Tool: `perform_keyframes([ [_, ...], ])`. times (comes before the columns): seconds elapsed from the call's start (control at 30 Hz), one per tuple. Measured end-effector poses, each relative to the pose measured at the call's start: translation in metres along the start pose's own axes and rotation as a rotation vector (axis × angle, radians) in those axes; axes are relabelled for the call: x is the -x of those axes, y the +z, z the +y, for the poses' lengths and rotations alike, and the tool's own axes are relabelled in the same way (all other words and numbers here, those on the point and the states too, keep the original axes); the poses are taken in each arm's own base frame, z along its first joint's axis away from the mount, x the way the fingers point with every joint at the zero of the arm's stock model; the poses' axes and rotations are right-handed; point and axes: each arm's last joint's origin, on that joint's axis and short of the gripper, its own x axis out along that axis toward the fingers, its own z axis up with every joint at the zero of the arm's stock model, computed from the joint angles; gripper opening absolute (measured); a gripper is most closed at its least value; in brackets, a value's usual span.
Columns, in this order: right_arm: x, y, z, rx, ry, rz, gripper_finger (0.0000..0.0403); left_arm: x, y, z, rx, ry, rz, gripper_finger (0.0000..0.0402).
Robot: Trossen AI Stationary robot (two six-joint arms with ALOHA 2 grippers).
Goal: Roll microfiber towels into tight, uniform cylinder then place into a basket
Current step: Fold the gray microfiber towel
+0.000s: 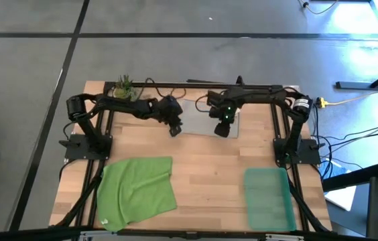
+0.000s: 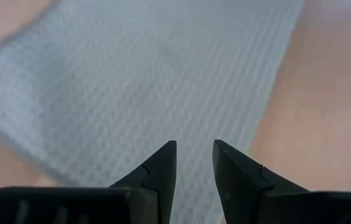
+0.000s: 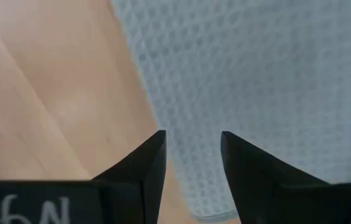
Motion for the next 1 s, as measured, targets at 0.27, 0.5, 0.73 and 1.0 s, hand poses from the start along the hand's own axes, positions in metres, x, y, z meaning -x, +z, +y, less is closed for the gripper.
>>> perform_keyframes([
  [0.27, -0.021, -0.009, -0.007, -0.015, -0.038, -0.012, 0.0155, -0.003, -0.011, -0.003, -0.048, 0.146, 0.090, 0.0099],
  [0.5, -0.023, -0.009, -0.018, -0.020, -0.132, -0.042, 0.0155, -0.002, -0.024, -0.013, -0.074, 0.110, 0.221, 0.0099],
  [0.73, -0.019, 0.002, -0.032, -0.028, -0.178, -0.164, 0.0155, -0.002, -0.032, -0.040, -0.117, 0.028, 0.262, 0.0099],
  [1.0, -0.005, 0.013, -0.037, -0.008, -0.247, -0.221, 0.0155, 0.011, -0.027, -0.056, -0.092, 0.034, 0.204, 0.0099],
])
